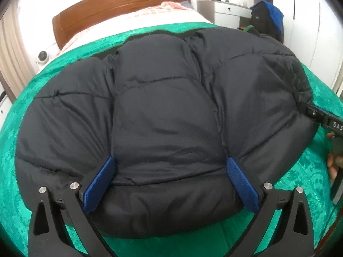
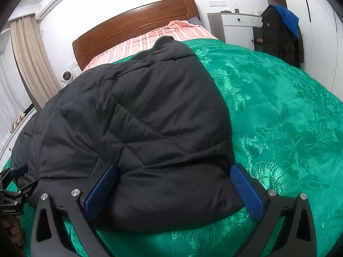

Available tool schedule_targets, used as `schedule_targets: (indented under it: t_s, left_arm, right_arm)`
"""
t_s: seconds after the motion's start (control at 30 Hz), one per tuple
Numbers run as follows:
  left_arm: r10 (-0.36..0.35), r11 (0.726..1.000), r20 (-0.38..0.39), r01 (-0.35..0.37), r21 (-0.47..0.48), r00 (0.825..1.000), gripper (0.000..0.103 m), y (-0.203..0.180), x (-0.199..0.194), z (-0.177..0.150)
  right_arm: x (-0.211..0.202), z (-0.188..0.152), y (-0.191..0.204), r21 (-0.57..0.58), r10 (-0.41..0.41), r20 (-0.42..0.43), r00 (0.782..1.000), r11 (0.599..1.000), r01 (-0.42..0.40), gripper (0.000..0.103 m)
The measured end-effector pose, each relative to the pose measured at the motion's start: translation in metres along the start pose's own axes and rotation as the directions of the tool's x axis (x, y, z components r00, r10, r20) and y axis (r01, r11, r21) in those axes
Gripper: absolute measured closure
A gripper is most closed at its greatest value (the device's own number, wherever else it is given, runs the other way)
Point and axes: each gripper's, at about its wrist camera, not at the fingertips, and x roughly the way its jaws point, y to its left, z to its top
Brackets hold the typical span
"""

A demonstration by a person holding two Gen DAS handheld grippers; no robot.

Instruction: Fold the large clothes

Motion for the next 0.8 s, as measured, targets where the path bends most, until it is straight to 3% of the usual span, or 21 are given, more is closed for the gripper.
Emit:
schedule_targets:
  t_s: [0.8]
  left_arm:
    - [0.034,0.999,0.036,-0.035,0.018,0.999,0.001,-0.013,0.003,-0.013]
  right_arm:
    - [0.002,0.0,-0.001,0.003,-0.002,-0.003,1.0,1.0,0.002,0.0]
